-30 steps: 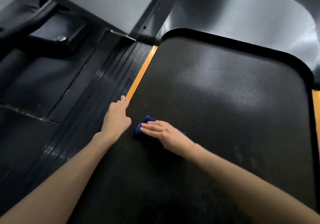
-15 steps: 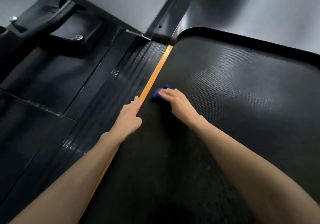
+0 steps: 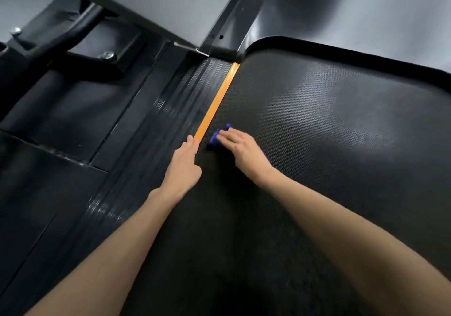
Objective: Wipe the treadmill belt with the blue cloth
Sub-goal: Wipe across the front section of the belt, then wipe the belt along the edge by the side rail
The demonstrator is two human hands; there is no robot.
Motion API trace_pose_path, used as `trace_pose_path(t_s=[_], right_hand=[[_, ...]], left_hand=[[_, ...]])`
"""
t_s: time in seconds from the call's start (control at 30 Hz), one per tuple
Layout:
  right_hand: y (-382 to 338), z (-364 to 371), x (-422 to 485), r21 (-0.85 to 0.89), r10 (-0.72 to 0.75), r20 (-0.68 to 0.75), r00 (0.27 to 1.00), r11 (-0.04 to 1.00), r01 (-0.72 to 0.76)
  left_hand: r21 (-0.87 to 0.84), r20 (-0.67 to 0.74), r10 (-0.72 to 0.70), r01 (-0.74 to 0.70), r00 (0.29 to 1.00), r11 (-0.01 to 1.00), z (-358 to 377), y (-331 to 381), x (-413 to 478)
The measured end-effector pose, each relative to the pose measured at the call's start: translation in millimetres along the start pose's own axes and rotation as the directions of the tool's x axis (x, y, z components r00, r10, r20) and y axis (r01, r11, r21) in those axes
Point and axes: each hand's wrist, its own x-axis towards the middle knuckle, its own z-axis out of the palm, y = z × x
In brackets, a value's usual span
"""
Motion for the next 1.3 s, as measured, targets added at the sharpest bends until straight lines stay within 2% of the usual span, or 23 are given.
trace_pose_path(t_s=[0.07,0.1,0.13,0.2,0.27,0.33,0.4,0.5,0.57,0.63,0.7,0.8,0.9,1.0,1.07,1.13,1.23,1.3], right_hand=[[-7.0,-2.2,4.4,-0.024,0.23,-0.032,0.973,0.973,-0.231],[-15.9,-2.9,1.5,-0.008,0.267,-0.034,0.963,0.964,-0.267],[-24.7,-4.3,-5.4,-0.003,0.246,-0.019,0.969,0.969,-0.246],[-29.2,-0.9,-32.1,0.013,0.084,0.038,0.996,0.996,-0.085],[-19.3,-0.6,-66.3,-0.011,-0.05,0.117,0.992,0.999,0.052],[6.2,-8.7,-97.2,-0.08,-0.004,0.082,0.997,0.997,0.011],[29.3,-24.1,-123.2,-0.136,0.19,0.01,0.982,0.973,-0.187],[61.0,-47.1,-156.3,-0.133,0.499,-0.106,0.86,0.85,-0.509],[74.9,-61.9,-174.9,-0.119,0.609,-0.157,0.777,0.77,-0.627],[86.8,-71.1,-190.7,-0.078,0.701,-0.14,0.7,0.697,-0.713],[94.3,-81.7,-202.4,0.052,0.745,-0.136,0.653,0.664,-0.746],[98.7,-103.2,-219.3,0.218,0.764,-0.254,0.593,0.642,-0.735],[108.5,-128.3,-244.9,0.241,0.816,-0.327,0.477,0.56,-0.792],[124.8,-144.3,-282.1,0.24,0.885,-0.285,0.369,0.439,-0.866],[131.2,-155.1,-305.9,0.226,0.915,-0.27,0.3,0.363,-0.904],[133.0,-164.8,-322.0,0.188,0.932,-0.256,0.256,0.308,-0.933],[138.3,-174.2,-342.8,0.137,0.949,-0.221,0.224,0.258,-0.956],[143.4,-176.2,-352.3,0.125,0.954,-0.195,0.228,0.255,-0.959]], left_hand=[[-0.017,0.015,-0.008,0.008,1.0,1.0,-1.8,4.4,-1.0],[-0.035,0.02,-0.018,0.019,1.0,0.999,-2.6,7.1,-1.0],[-0.061,0.022,-0.038,0.039,0.999,0.997,-3.2,10.1,-1.2],[-0.117,0.002,-0.057,0.057,0.998,0.991,-1.7,16.9,-1.6],[-0.168,-0.043,0.009,-0.016,0.999,0.986,3.3,26.8,-2.2],[-0.202,-0.076,0.095,-0.108,0.993,0.973,11.1,38.6,-3.0],[-0.216,-0.086,0.133,-0.148,0.987,0.965,19.9,51.9,-3.0],[-0.203,-0.024,0.196,-0.197,0.98,0.959,36.0,79.2,-5.8],[-0.197,0.037,0.258,-0.247,0.965,0.949,48.8,100.0,-9.6],[-0.182,0.078,0.344,-0.326,0.936,0.928,63.4,121.6,-11.9],[-0.163,0.114,0.422,-0.402,0.899,0.901,79.9,143.2,-14.0],[-0.17,0.15,0.508,-0.484,0.848,0.858,107.7,176.6,-16.4],[-0.191,0.175,0.528,-0.497,0.831,0.846,135.7,211.0,-23.4],[-0.096,0.186,0.409,-0.398,0.893,0.913,162.1,241.7,-33.0],[-0.02,0.11,0.286,-0.285,0.952,0.958,175.0,258.2,-34.2],[0.0,0.031,0.238,-0.238,0.971,0.971,182.5,267.6,-30.5],[0.009,-0.014,0.355,-0.355,0.935,0.935,194.3,281.0,-24.2],[-0.085,0.031,0.505,-0.501,0.862,0.861,199.6,284.9,-17.7]])
